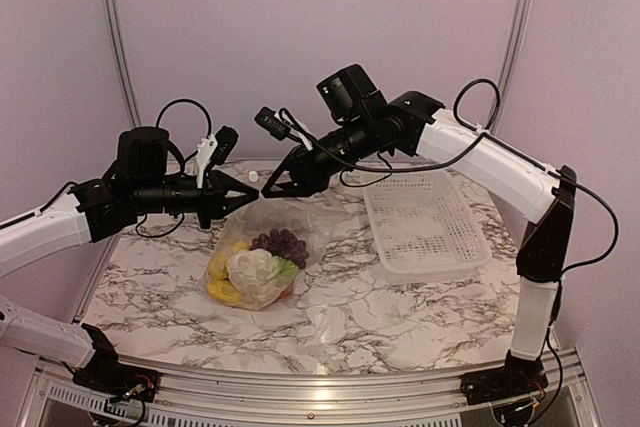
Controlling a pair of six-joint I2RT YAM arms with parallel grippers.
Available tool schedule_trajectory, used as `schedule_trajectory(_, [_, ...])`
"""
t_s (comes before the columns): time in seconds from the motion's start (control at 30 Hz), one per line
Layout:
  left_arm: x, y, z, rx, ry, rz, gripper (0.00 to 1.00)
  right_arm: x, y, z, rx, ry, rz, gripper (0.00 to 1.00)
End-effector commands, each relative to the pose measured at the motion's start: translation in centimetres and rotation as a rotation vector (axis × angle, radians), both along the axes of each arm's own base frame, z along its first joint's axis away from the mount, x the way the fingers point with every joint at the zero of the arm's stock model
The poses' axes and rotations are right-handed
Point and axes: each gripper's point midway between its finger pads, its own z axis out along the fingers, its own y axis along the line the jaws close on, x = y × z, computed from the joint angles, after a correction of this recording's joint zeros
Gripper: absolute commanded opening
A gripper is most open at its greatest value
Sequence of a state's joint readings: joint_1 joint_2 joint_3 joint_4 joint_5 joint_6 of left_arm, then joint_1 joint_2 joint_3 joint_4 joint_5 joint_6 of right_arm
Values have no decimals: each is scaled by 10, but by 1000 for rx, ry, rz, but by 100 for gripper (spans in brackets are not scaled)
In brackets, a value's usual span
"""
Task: Place the food in the zip-top bag and seal the zipper
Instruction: Pass from the right arm to the left, then zip the zipper on the zipper food storage bag.
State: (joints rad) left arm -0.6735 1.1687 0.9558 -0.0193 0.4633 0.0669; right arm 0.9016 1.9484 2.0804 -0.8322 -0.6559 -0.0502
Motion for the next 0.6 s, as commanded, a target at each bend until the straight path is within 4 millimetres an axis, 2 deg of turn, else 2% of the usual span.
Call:
schedule_trajectory(0.0, [4,0,7,-2,-32,-6,0,8,-5,36,38,-119,-55,35])
schedule_trajectory(0.17, [-3,4,8,34,-52,-26,0,21,-1,55,80,-194,-93,46])
schedule_trajectory(0.3, [-9,4,9,32,-52,-47,0,27,8,54,89,-213,-89,58])
schedule_trajectory(0.4, [-10,4,10,37,-52,-55,0,20,13,52,116,-193,-34,63])
schedule_trajectory(0.57, [-13,3,14,28,-54,-71,0,7,15,43,124,-156,37,62])
